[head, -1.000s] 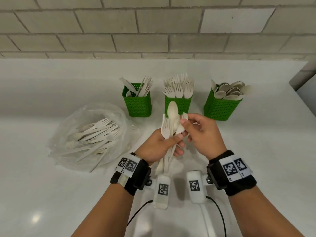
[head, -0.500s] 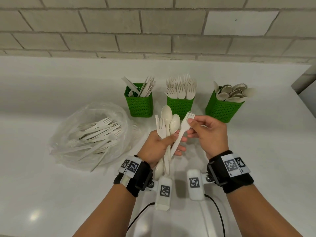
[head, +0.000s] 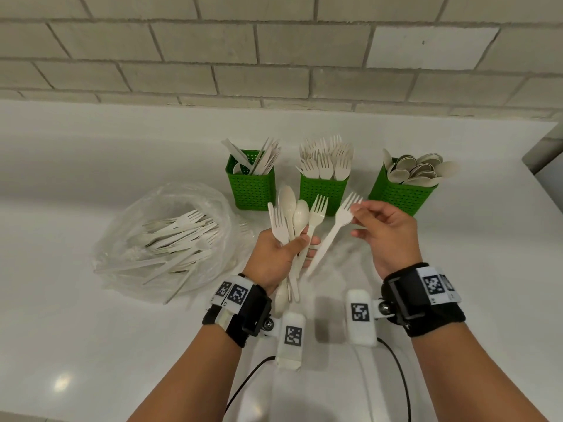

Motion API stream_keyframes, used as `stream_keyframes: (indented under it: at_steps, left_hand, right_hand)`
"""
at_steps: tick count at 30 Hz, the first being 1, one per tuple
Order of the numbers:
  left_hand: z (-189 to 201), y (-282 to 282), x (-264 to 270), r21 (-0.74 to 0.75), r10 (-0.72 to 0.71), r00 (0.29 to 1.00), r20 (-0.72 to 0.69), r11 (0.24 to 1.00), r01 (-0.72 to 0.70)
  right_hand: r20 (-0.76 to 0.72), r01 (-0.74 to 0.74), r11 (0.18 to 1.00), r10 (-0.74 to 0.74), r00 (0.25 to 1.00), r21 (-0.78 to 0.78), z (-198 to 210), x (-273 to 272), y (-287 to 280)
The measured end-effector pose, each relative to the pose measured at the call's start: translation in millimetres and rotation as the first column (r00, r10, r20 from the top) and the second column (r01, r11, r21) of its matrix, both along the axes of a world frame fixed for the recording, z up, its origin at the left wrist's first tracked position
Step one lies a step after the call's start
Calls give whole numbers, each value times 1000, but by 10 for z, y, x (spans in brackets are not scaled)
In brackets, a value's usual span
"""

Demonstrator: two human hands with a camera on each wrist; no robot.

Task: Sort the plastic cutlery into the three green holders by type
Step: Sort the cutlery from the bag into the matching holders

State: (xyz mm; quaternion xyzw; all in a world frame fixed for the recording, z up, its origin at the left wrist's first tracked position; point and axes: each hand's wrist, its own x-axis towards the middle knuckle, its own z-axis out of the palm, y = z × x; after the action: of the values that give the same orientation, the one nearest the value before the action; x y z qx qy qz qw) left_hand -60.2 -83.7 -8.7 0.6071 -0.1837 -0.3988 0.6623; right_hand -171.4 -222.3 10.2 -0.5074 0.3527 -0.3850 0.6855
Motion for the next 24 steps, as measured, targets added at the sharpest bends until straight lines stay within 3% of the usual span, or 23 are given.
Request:
stream_keyframes:
  at_steps: [4,9,14,19,24]
  left_hand:
    - [21,11,29,-15,-9,1000,6,1000,9]
    - [121,-8,-67,-53,-155,988,-15,987,154]
    - [79,27,3,-15,-84,996,-28,996,83]
    - [38,54,71,-13,-5,999,-37,1000,5]
    - [61,73,130,-33,23,999,-24,999,-23]
  right_hand:
    - [78,-80,995,74,994,66,60,-14,-57]
    - [-97,-154,986,147,984,-69,-16,136,98]
    - [20,-19,1000,19,1000,-18,38,117,49]
    - [-105,-43,978,22,994,-204,59,30,-12]
    - [-40,47,863,-78,996,-502,443,41,-126]
